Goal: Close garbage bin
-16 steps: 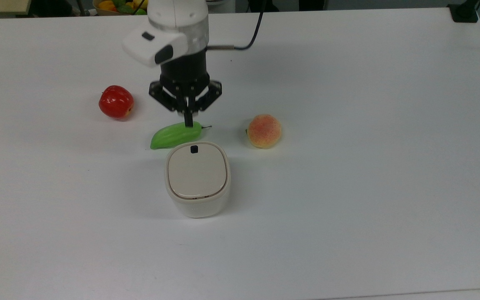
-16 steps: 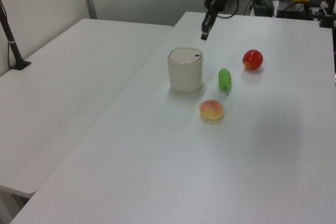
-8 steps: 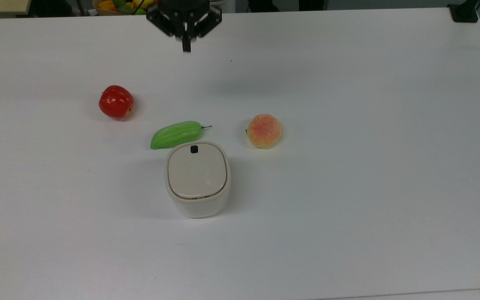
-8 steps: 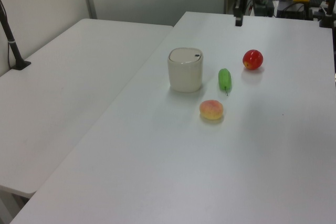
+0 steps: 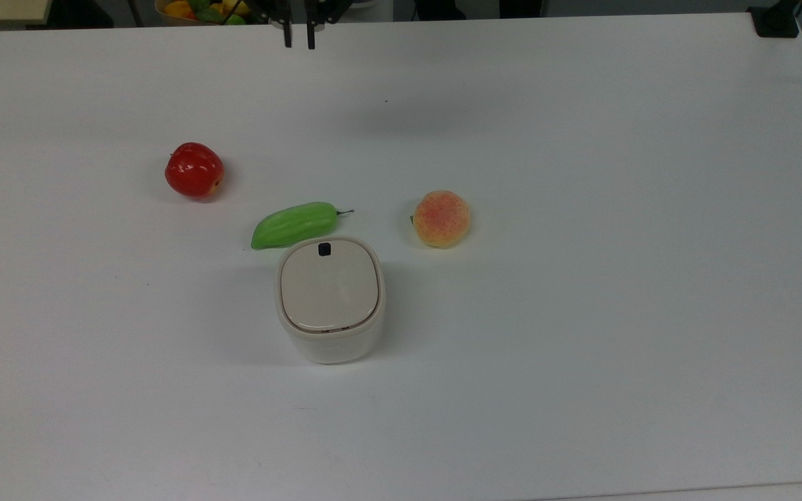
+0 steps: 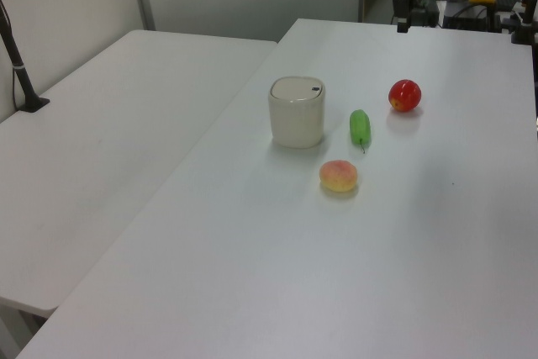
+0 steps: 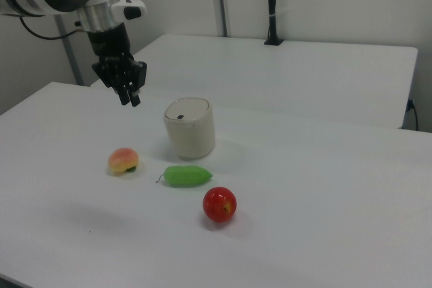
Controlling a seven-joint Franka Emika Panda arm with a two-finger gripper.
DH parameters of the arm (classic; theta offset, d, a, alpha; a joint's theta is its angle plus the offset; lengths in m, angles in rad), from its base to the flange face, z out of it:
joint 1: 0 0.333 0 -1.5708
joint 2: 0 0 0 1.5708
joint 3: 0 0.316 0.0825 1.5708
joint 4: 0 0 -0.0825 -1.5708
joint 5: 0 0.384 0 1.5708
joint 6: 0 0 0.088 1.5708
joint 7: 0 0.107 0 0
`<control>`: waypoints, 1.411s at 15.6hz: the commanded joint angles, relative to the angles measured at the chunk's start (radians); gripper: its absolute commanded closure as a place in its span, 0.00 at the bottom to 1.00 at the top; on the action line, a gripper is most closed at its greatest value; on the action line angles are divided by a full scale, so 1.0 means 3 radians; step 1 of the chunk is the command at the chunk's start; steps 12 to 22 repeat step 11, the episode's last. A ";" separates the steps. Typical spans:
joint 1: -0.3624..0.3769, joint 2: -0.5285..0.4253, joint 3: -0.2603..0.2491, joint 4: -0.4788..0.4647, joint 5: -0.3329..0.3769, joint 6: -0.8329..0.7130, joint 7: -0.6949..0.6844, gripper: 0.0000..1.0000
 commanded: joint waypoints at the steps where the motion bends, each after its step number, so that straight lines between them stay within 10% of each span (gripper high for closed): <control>1: -0.0048 -0.0124 -0.0019 -0.0098 -0.0059 -0.0064 -0.0038 0.00; 22: -0.0247 -0.0160 -0.0019 -0.0047 -0.0059 -0.0079 -0.0039 0.00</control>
